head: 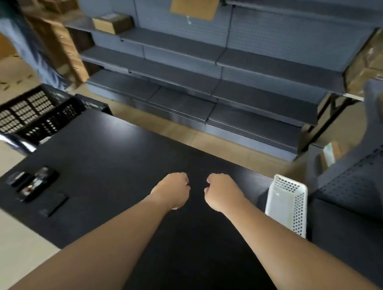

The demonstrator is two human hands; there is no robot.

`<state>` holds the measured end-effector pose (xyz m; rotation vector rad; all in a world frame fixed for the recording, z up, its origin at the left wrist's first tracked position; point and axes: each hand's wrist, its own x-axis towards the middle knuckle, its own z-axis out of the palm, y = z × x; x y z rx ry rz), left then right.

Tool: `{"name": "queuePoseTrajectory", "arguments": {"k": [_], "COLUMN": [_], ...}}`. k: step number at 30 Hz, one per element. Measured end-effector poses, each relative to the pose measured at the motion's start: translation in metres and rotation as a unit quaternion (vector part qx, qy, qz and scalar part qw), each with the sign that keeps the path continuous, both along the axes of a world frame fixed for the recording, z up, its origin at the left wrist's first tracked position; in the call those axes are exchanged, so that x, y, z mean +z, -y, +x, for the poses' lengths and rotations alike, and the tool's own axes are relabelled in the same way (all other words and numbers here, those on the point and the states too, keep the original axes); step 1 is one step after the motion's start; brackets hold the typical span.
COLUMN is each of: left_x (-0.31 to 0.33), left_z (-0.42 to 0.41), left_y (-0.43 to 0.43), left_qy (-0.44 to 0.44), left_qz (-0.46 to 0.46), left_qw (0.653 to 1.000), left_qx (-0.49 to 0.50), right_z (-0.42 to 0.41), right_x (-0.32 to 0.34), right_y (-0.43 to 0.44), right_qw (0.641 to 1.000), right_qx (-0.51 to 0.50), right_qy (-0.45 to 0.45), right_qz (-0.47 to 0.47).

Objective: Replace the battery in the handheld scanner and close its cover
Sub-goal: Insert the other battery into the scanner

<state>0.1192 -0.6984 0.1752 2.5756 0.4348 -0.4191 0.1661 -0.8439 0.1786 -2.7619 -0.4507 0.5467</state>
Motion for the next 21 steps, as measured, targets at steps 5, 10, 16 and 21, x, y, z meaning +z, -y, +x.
{"name": "queuePoseTrajectory", "arguments": {"k": [5, 10, 16, 21], "left_x": [0.014, 0.01, -0.001, -0.017], "left_z": [-0.068, -0.156, -0.247, -0.3], "left_y": [-0.115, -0.241, -0.37, -0.443], "left_qy": [-0.002, -0.026, -0.055, -0.093], "left_qz": [0.048, 0.092, 0.118, 0.124], "left_qw": [0.996, 0.99, 0.979, 0.972], "left_qx": [0.072, 0.105, 0.155, 0.175], "right_z": [-0.045, -0.114, -0.18, -0.214], "right_x": [0.019, 0.025, 0.011, -0.009], "right_y": [-0.134, -0.265, -0.396, -0.483], "right_qw": [0.986, 0.955, 0.928, 0.913], "right_qx": [0.158, 0.282, 0.361, 0.398], "right_qy": [0.026, 0.048, 0.038, 0.017], "right_qz": [-0.044, -0.075, -0.083, -0.091]}}
